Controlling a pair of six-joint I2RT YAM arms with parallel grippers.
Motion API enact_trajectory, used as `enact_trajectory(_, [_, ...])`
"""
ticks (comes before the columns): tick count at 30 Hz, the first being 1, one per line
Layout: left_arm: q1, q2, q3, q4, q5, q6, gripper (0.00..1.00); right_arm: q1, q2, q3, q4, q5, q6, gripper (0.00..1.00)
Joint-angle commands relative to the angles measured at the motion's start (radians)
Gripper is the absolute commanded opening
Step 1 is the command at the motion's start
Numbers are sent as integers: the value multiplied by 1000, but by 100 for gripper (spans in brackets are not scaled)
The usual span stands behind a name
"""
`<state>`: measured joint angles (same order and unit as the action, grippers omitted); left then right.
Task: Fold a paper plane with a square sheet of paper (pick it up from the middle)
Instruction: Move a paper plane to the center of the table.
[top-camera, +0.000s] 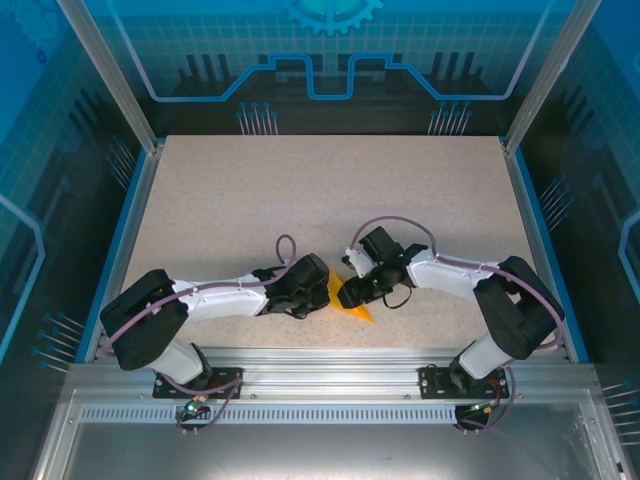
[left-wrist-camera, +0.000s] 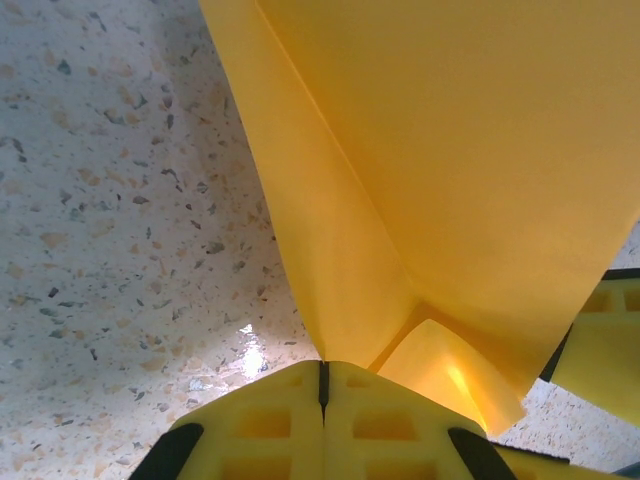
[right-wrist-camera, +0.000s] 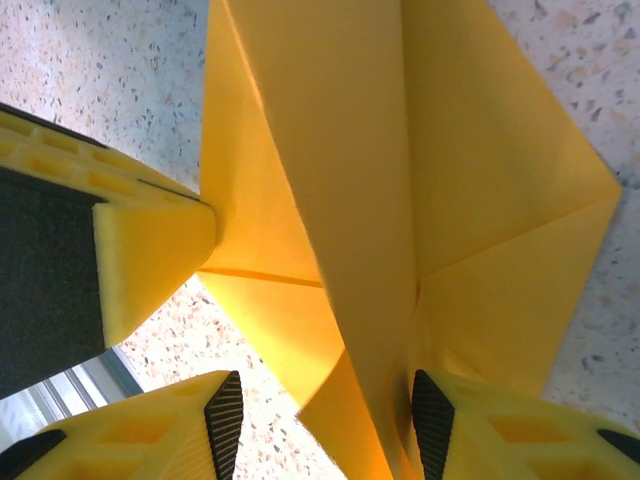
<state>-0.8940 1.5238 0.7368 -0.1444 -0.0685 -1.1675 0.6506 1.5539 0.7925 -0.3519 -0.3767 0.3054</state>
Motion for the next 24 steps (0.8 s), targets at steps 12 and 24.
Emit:
enact_trajectory(12, [-1, 19, 11, -24, -15, 35, 0, 90, -18, -1, -57, 156, -3, 49])
enact_trajectory(24, [-2, 18, 3, -18, -16, 31, 0, 146, 43, 41, -110, 289, 18, 32])
